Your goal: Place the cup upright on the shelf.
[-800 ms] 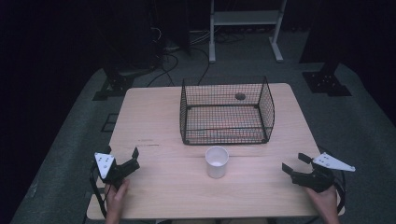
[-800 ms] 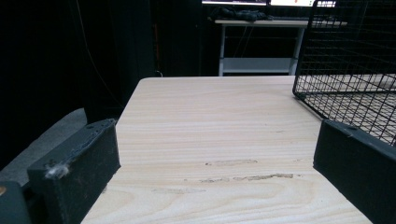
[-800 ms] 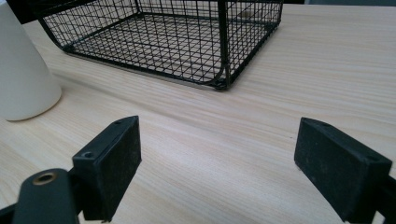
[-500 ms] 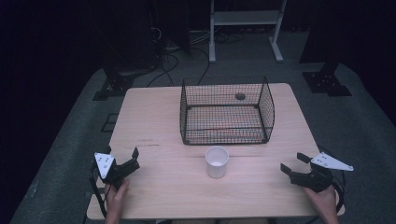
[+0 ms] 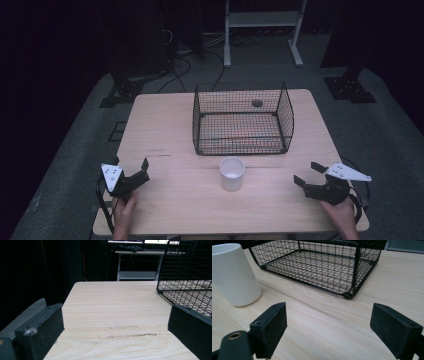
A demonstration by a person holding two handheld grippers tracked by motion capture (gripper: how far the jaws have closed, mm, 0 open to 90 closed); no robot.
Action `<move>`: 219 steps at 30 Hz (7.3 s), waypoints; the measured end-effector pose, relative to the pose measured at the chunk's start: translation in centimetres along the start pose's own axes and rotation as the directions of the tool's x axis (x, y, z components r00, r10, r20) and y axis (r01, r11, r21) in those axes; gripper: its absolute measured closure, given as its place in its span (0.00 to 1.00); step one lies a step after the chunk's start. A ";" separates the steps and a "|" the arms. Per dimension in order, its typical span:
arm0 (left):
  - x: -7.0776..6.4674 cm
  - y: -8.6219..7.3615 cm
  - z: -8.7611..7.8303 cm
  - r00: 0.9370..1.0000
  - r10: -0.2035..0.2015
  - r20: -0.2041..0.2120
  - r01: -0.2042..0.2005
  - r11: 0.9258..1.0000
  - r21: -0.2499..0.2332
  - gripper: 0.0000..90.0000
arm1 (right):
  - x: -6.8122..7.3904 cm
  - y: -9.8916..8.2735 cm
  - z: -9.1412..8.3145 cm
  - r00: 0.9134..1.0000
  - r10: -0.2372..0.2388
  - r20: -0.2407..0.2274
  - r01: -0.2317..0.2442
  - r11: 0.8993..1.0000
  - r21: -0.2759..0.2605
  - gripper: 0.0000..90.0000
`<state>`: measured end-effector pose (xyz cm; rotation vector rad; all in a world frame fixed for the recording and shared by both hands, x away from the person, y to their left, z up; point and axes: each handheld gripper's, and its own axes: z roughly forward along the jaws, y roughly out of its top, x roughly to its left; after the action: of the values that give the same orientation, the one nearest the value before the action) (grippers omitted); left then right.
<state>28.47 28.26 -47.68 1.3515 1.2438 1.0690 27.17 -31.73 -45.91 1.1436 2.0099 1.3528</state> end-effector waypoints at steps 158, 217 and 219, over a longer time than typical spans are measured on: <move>0.1 0.0 0.0 1.000 -0.012 0.002 0.012 1.000 -0.002 0.00 | 8.3 20.2 13.6 0.880 -0.175 -0.442 0.243 0.965 0.102 0.22; 0.2 0.0 0.0 1.000 -0.019 0.005 0.019 1.000 -0.005 0.00 | 3.2 22.5 22.5 0.932 -0.087 -0.351 0.163 0.968 0.191 0.22; 0.2 0.0 0.0 1.000 -0.019 0.005 0.019 1.000 -0.005 0.00 | 3.1 22.3 22.8 0.934 -0.078 -0.348 0.155 0.968 0.199 0.22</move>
<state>28.48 28.43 -47.68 1.3354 1.2470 1.0545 50.95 -13.27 -34.79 0.9087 2.4879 1.3615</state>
